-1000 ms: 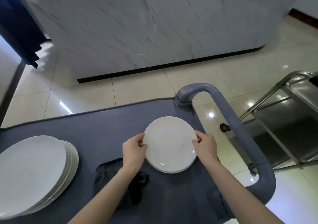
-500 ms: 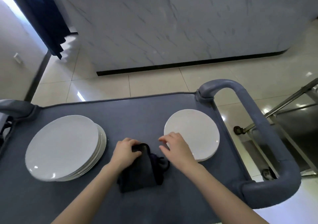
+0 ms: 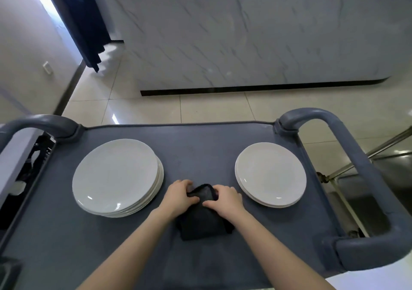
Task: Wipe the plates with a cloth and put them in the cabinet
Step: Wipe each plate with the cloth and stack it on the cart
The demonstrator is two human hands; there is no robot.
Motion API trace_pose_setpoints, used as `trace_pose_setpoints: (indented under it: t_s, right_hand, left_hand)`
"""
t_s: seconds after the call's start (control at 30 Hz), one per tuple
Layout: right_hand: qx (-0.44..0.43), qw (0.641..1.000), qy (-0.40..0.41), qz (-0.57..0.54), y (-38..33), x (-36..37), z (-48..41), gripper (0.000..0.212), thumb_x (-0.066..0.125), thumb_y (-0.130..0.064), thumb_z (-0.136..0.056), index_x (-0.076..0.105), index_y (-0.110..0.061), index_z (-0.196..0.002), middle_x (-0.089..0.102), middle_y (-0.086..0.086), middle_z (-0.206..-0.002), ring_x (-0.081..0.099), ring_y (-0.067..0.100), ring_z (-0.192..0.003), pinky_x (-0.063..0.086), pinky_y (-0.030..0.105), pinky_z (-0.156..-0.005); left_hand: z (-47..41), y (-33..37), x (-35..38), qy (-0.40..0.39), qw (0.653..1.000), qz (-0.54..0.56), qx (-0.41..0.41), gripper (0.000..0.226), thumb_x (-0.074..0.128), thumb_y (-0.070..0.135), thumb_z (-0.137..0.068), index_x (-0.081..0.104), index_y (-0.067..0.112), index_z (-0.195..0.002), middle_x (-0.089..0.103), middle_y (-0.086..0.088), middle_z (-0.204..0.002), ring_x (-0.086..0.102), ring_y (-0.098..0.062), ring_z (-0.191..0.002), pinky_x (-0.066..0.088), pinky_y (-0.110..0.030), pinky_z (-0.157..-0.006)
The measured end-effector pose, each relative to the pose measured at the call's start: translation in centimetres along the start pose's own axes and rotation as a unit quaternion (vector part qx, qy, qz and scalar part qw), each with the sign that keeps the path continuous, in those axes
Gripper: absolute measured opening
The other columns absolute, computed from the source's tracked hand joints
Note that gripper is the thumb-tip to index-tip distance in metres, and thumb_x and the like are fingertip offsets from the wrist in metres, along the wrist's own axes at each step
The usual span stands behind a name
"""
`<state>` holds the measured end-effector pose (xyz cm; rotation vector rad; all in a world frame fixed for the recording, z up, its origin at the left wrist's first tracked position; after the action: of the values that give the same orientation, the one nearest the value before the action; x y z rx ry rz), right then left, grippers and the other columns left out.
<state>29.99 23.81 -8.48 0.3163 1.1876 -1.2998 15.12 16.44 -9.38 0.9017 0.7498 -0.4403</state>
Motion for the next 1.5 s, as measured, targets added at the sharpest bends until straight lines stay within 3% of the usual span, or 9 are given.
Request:
trace_pose_setpoints:
  t_s: [0.17,0.37,0.57,0.7,0.8,0.93,1.2,1.37,1.5]
  right_hand:
    - [-0.057,0.989,0.067,-0.115,-1.3,-0.7,1.3,0.038,0.076,-0.036,-0.079,0.064,-0.022,-0.111,0.059,-0.002,-0.103,0.054,0.021,-0.108,0.045,0.032,-0.092]
    - [-0.157,0.953,0.127,-0.225,-4.1,-3.4,3.1,0.011,0.07,-0.022,-0.087,0.066,-0.017,-0.096,0.065,-0.006,-0.095,0.057,0.015,-0.095,0.045,0.03,-0.084]
    - [-0.169,0.943,0.175,-0.227,-7.7,-5.7,3.6,0.009,0.059,-0.031,-0.095,0.056,-0.025,-0.09,0.066,-0.009,-0.078,0.06,0.013,-0.076,0.045,0.032,-0.069]
    - [-0.141,0.934,0.24,-0.224,-9.9,-5.8,2.8,0.018,0.055,-0.031,-0.097,0.047,-0.027,-0.082,0.058,-0.015,-0.069,0.053,0.001,-0.066,0.04,0.02,-0.06]
    - [-0.125,0.944,0.218,-0.215,-11.7,-4.7,1.9,0.027,0.053,-0.03,-0.098,0.04,-0.03,-0.075,0.053,-0.014,-0.066,0.05,-0.002,-0.064,0.037,0.013,-0.056]
    - [-0.083,0.964,0.139,-0.213,-13.6,-1.7,0.7,0.019,0.049,-0.028,-0.101,0.043,-0.023,-0.084,0.049,-0.011,-0.071,0.05,0.016,-0.071,0.034,0.035,-0.061]
    - [-0.035,0.959,0.123,-0.252,-15.9,2.1,0.0,0.017,0.051,-0.029,-0.1,0.048,-0.014,-0.092,0.055,-0.005,-0.078,0.052,0.019,-0.076,0.036,0.035,-0.065]
    - [-0.014,0.936,0.161,-0.312,-15.6,3.1,-0.1,0.017,0.053,-0.028,-0.098,0.049,-0.017,-0.086,0.06,-0.005,-0.079,0.053,0.01,-0.071,0.038,0.031,-0.061]
    - [0.0,0.914,0.169,-0.369,-14.9,3.2,-0.4,0.021,0.056,-0.026,-0.097,0.048,-0.023,-0.078,0.058,-0.007,-0.074,0.05,0.01,-0.068,0.041,0.027,-0.063]
  left_hand:
    - [1.2,-0.3,-2.0,0.066,0.995,0.053,0.049,0.025,0.083,0.028,-0.077,0.069,0.02,-0.096,0.058,0.005,-0.087,0.058,-0.015,-0.086,0.033,-0.019,-0.066]
    - [3.1,0.2,-6.7,0.093,0.975,0.175,0.103,0.025,0.09,0.019,-0.07,0.065,0.022,-0.072,0.057,0.014,-0.062,0.049,0.003,-0.057,0.038,-0.013,-0.057]
    - [4.7,-2.4,-10.9,0.162,0.949,0.258,0.083,0.02,0.08,0.013,-0.082,0.073,0.024,-0.097,0.073,0.01,-0.093,0.061,-0.006,-0.074,0.048,-0.014,-0.072]
    - [5.5,-7.6,-12.6,0.236,0.951,0.199,0.002,0.032,0.077,0.011,-0.084,0.07,0.022,-0.113,0.069,0.003,-0.11,0.063,-0.016,-0.099,0.046,-0.027,-0.09]
    - [6.1,-11.5,-13.1,0.275,0.95,0.137,-0.06,0.044,0.076,0.007,-0.082,0.066,0.017,-0.123,0.059,-0.01,-0.129,0.051,-0.029,-0.121,0.037,-0.033,-0.102]
    - [6.7,-14.1,-13.5,0.318,0.937,0.124,-0.076,0.052,0.073,-0.001,-0.078,0.064,0.01,-0.128,0.049,-0.018,-0.141,0.04,-0.037,-0.131,0.032,-0.04,-0.112]
    - [7.2,-16.3,-14.9,0.316,0.924,0.206,-0.068,0.05,0.068,-0.004,-0.078,0.066,0.016,-0.124,0.063,-0.004,-0.129,0.057,-0.026,-0.119,0.04,-0.036,-0.109]
    - [7.4,-16.6,-15.6,0.317,0.885,0.33,-0.087,0.046,0.068,-0.004,-0.076,0.071,0.026,-0.111,0.073,0.007,-0.103,0.069,-0.01,-0.094,0.053,-0.03,-0.095]
    - [7.6,-16.9,-14.8,0.315,0.868,0.372,-0.097,0.045,0.069,-0.003,-0.075,0.073,0.031,-0.104,0.075,0.012,-0.101,0.071,-0.007,-0.094,0.056,-0.035,-0.094]
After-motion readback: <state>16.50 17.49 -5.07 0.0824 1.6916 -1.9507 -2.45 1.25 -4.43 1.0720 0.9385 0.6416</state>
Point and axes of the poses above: each hand's wrist, its own z-axis away from the middle knuckle, its own x-axis out of the palm, y = z × x, the point moved 1 cm from there along -z, towards the middle knuckle
